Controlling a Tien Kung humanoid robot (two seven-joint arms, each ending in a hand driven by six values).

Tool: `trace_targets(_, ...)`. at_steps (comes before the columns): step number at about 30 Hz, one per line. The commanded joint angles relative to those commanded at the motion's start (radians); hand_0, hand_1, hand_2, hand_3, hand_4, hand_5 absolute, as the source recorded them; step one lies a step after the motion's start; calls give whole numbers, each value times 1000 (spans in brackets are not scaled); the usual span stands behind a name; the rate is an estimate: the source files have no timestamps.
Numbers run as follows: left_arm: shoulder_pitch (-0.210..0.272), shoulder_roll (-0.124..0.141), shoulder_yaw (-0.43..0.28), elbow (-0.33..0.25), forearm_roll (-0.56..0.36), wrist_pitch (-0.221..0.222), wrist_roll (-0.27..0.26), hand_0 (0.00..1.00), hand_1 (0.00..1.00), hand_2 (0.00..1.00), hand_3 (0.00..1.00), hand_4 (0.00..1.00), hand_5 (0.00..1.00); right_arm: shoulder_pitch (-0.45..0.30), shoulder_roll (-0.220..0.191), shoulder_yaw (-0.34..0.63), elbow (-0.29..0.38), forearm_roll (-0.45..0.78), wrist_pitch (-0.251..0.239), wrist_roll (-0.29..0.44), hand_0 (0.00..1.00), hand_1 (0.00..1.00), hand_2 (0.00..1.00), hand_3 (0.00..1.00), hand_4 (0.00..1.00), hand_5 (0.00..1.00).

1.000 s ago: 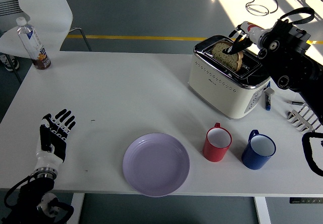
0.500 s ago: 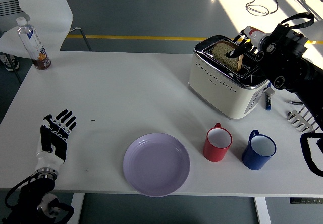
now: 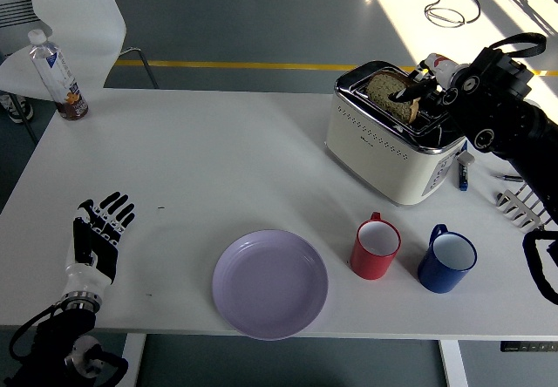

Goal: Push plate across desktop,pick up the break from the machine,place the break in the plate

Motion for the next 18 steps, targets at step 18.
trace_targets(18,-2,0,3,6,3,-2,0,785,706,714,602,377,950,11,0,-63,0,54,-26,27,440,487,497,629,762,258)
